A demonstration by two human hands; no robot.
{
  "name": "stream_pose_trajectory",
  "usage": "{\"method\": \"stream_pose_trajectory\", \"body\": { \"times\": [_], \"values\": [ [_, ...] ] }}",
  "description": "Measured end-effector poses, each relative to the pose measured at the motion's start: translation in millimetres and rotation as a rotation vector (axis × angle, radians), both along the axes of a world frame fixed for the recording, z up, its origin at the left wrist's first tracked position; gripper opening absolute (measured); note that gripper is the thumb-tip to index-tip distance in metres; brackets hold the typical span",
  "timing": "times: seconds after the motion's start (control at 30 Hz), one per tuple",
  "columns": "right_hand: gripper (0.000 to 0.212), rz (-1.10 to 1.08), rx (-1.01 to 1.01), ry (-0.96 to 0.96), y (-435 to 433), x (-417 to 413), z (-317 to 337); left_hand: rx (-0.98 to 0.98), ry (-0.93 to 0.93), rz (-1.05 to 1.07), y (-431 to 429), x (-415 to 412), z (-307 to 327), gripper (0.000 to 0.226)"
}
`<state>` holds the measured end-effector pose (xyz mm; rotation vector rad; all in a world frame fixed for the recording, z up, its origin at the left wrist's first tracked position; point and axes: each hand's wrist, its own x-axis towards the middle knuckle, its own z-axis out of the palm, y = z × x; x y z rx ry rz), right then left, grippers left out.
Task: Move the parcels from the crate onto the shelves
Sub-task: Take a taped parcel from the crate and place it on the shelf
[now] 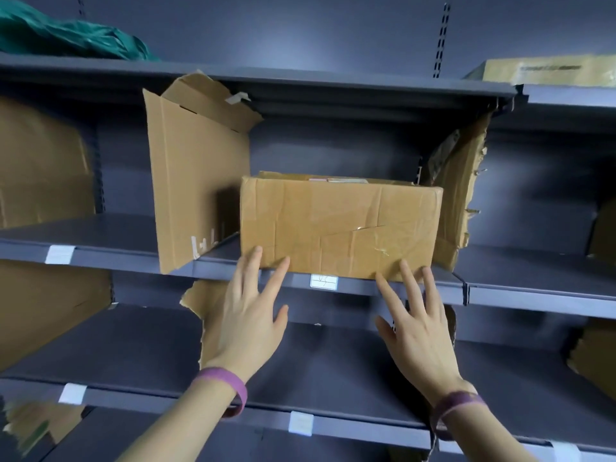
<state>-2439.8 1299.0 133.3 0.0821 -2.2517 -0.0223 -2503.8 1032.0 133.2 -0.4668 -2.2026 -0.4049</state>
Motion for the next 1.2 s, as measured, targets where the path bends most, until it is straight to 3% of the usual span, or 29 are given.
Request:
{"method": "stream_pose_trajectory", "body": {
  "times": [0.3, 0.5, 0.63, 0.77, 0.93, 1.2],
  "values": [
    [0.091, -0.125, 0.080, -0.102, 1.2, -14.7, 0.9, -0.134, -0.120, 0.070, 5.7, -17.9, -0.9, 0.094],
    [0.093, -0.118, 0.085, -0.075, 0.0, -18.3, -1.7, -0.102, -0.108, 0.064, 7.3, -20.1, -5.0, 0.094],
    [0.089, -0.039, -0.026, -0.091, -3.9, -8.3, -7.6, -0.015, -0.072, 0.059, 14.5, -14.4, -4.6, 0.088],
    [0.081, 0.029, -0.201, -0.084, 0.3, 23.2, -38.0, 0.221, -0.066, -0.076, 44.5, 5.9, -15.4, 0.086],
    [0.081, -0.083, -0.353, -0.162, 37.8, 90.3, -74.2, 0.286, -0.139, -0.398, 128.1, 67.7, -48.4, 0.085],
    [0.079, -0.436, -0.547, -0.182, 150.4, 267.7, -117.1, 0.130, -0.413, -0.849, 291.2, 205.7, -97.4, 0.081]
  ]
}}
